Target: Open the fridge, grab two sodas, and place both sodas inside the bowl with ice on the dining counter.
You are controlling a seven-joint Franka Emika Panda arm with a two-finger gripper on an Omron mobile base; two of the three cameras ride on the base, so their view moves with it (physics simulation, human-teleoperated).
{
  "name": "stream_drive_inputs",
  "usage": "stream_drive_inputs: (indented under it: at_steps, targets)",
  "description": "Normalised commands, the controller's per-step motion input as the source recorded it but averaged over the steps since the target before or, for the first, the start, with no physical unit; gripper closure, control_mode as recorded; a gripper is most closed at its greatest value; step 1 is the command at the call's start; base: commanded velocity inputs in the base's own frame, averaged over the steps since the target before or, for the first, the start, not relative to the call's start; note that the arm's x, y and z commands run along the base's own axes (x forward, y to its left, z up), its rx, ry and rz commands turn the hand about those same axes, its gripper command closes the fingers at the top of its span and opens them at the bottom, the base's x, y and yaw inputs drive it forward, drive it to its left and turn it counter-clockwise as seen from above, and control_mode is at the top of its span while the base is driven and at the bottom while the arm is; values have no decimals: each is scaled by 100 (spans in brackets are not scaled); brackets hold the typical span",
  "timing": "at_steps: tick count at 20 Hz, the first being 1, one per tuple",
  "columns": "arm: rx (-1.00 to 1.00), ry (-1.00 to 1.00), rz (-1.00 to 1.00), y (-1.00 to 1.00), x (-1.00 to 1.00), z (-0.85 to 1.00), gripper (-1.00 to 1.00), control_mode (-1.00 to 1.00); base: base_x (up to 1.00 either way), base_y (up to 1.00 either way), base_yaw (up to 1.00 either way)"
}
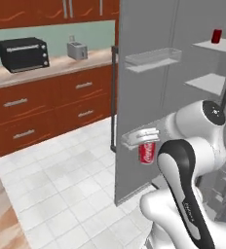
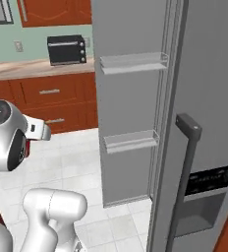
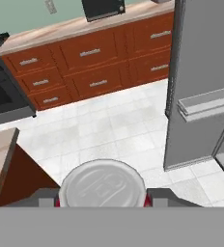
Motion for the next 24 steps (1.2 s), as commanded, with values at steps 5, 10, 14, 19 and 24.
stream_drive_inputs:
  at_steps: [5,10,14,19,24]
  targets:
    - [0,0,0,0,0,0,100,100,-38,49,51]
    - [0,0,0,0,0,0,100,100,-57,47,47]
    - [0,0,0,0,0,0,100,100,-61,41,47]
    - [0,0,0,0,0,0,100,100,-82,15,42]
    - [0,0,0,0,0,0,100,100,-98,12,35]
